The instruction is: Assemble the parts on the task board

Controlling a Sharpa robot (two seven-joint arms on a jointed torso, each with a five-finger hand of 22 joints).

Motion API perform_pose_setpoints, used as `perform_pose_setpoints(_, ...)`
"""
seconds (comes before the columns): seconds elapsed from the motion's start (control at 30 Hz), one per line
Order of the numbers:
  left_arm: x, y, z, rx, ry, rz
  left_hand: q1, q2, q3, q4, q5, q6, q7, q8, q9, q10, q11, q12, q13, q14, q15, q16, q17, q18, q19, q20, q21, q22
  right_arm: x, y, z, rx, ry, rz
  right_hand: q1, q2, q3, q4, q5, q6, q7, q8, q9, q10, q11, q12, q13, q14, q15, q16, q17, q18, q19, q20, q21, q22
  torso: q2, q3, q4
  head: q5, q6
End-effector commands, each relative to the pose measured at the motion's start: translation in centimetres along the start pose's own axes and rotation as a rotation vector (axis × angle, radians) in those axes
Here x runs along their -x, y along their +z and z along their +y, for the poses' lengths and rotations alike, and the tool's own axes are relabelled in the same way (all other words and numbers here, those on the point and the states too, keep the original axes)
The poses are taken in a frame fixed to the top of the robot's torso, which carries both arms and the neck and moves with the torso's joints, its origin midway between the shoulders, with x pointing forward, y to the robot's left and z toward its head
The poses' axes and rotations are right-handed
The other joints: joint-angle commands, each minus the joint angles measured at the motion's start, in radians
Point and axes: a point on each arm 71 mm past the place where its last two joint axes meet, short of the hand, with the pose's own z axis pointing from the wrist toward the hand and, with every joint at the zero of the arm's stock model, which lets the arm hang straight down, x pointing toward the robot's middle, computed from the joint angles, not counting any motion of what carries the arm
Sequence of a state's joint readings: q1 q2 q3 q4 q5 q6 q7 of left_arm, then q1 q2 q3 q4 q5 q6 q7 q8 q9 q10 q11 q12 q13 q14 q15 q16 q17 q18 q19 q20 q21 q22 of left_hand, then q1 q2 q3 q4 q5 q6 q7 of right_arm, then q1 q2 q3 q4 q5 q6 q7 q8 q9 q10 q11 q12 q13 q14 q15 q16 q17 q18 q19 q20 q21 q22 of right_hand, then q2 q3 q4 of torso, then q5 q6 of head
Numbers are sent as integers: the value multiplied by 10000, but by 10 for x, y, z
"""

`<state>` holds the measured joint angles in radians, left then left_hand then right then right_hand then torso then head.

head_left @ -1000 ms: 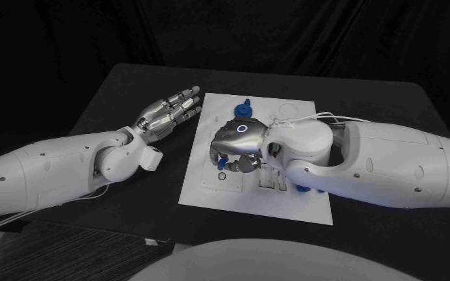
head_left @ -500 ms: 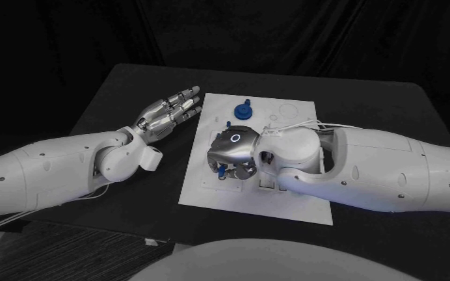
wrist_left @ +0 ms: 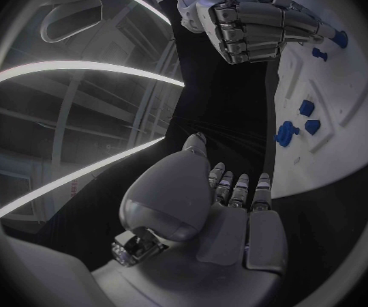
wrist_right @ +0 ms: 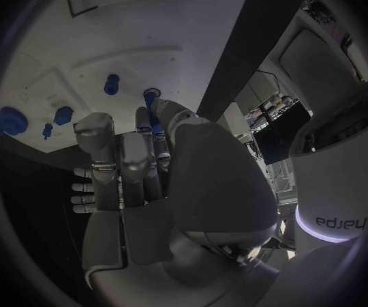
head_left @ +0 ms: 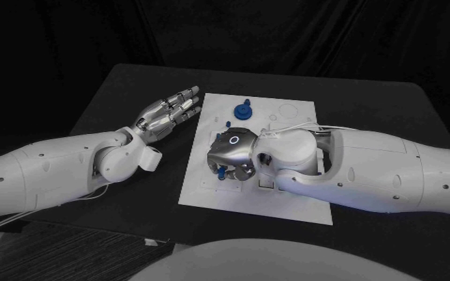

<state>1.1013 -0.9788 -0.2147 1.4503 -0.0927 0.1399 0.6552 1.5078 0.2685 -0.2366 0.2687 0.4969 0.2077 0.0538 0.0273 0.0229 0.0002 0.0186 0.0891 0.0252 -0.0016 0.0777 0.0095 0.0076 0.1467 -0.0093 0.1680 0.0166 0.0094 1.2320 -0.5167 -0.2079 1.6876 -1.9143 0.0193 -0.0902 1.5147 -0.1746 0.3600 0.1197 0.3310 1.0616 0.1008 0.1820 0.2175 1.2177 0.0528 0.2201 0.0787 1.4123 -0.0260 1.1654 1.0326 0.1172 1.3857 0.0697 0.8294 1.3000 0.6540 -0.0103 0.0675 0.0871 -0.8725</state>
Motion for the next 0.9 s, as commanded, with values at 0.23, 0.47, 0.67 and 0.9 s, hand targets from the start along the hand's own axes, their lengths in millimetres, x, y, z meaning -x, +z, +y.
perform_pose_setpoints(0.23, -2, 0, 0, -135, -106, 105, 95, 1, 299, -125, 111, 119, 17, 129, 89, 22, 76, 186, -75, 16, 119, -95, -76, 39, 103, 15, -157, -72, -5, 1, -1, -220, -94, 228, 257, 255, 223, -150, -86, 343, 120, 342, 710, 137, -56, -136, -40, -114, -22, -202, -164, 74, -162, 16, -273, 1064, 12, 5, -3, 12, -2)
perform_pose_setpoints(0.47, -2, 0, 1, -112, -121, 120, 97, 1, 302, -126, 113, 118, 19, 130, 88, 22, 77, 188, -74, 16, 122, -95, -76, 39, 104, 17, -155, -69, -6, 1, -1, -252, -83, 305, 248, 252, 228, -182, -87, 332, 128, 321, 717, 130, -47, -164, -36, -165, -17, -274, -239, 86, -209, 21, -353, 1047, 12, 2, -6, -22, -2)
perform_pose_setpoints(0.67, -3, 0, 2, -88, -143, 143, 97, 1, 302, -126, 113, 118, 19, 130, 88, 22, 77, 188, -74, 16, 122, -95, -76, 39, 104, 17, -155, -69, -7, 2, 0, -243, -66, 311, 236, 253, 226, -189, -97, 329, 132, 314, 721, 128, -43, -175, -35, -177, -12, -285, -247, 89, -225, 23, -370, 1043, 16, 5, -3, -47, -2)
perform_pose_setpoints(0.9, -3, 0, 2, -61, -155, 148, 99, 3, 306, -126, 114, 118, 21, 132, 87, 22, 79, 185, -75, 16, 127, -95, -76, 39, 106, 22, -154, -66, -10, 4, 1, -214, -24, 350, 202, 250, 222, -213, -127, 292, 144, 272, 724, 115, -29, -211, -29, -219, -2, -333, -291, 97, -274, 34, -440, 1028, 12, 6, -12, -17, -2)
